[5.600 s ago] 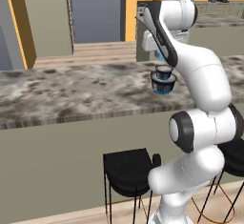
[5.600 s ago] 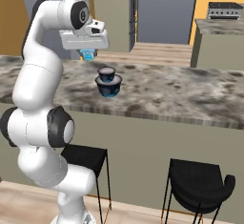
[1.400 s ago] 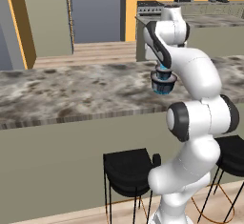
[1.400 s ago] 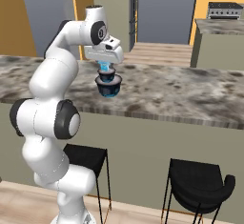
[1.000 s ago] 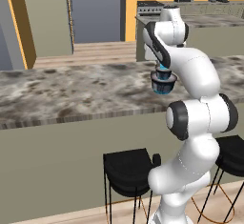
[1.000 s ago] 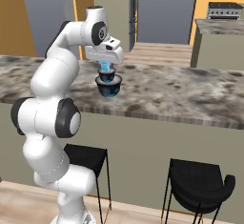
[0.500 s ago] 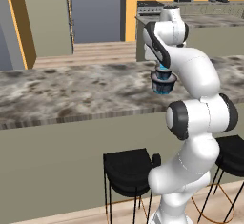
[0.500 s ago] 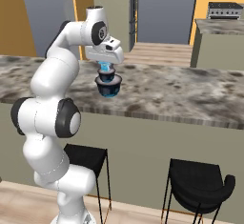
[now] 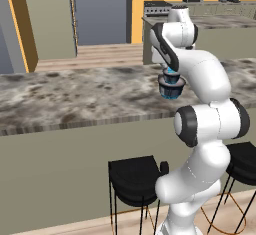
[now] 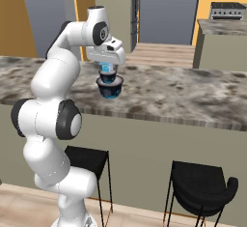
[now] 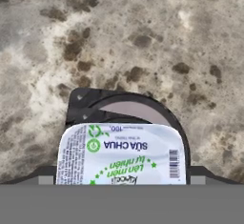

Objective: Stack the yogurt containers by placing the smaller containers on top of the larger containers.

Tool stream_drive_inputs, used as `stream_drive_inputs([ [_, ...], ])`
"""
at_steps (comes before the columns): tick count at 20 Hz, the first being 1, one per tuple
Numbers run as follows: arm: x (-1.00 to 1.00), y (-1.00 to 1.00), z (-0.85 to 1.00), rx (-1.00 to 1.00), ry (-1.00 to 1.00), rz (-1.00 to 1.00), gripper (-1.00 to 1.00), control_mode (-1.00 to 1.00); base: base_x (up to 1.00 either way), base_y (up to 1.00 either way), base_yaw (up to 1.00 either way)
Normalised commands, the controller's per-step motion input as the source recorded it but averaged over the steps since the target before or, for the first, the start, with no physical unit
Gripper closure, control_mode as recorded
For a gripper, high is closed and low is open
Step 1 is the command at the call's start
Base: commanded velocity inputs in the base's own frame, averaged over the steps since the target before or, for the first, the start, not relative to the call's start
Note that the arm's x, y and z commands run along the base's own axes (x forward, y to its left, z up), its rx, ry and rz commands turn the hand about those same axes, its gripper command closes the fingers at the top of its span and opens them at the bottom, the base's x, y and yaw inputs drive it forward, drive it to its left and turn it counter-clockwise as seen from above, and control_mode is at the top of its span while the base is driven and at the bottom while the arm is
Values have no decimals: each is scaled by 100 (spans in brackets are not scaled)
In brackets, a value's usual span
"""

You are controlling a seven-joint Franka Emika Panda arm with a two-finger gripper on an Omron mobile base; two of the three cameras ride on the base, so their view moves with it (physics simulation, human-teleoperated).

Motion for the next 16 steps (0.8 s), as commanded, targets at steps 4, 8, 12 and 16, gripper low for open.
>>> stream_drive_inputs([
  [4,-6,-8,19,0,-2,0,-100,-100,0,0,0],
  [8,-6,-3,36,0,-2,0,-100,-100,0,0,0],
  [12,-13,0,34,0,-2,0,-100,-100,0,0,0],
  [16,-12,0,34,0,-1,0,-100,-100,0,0,0],
])
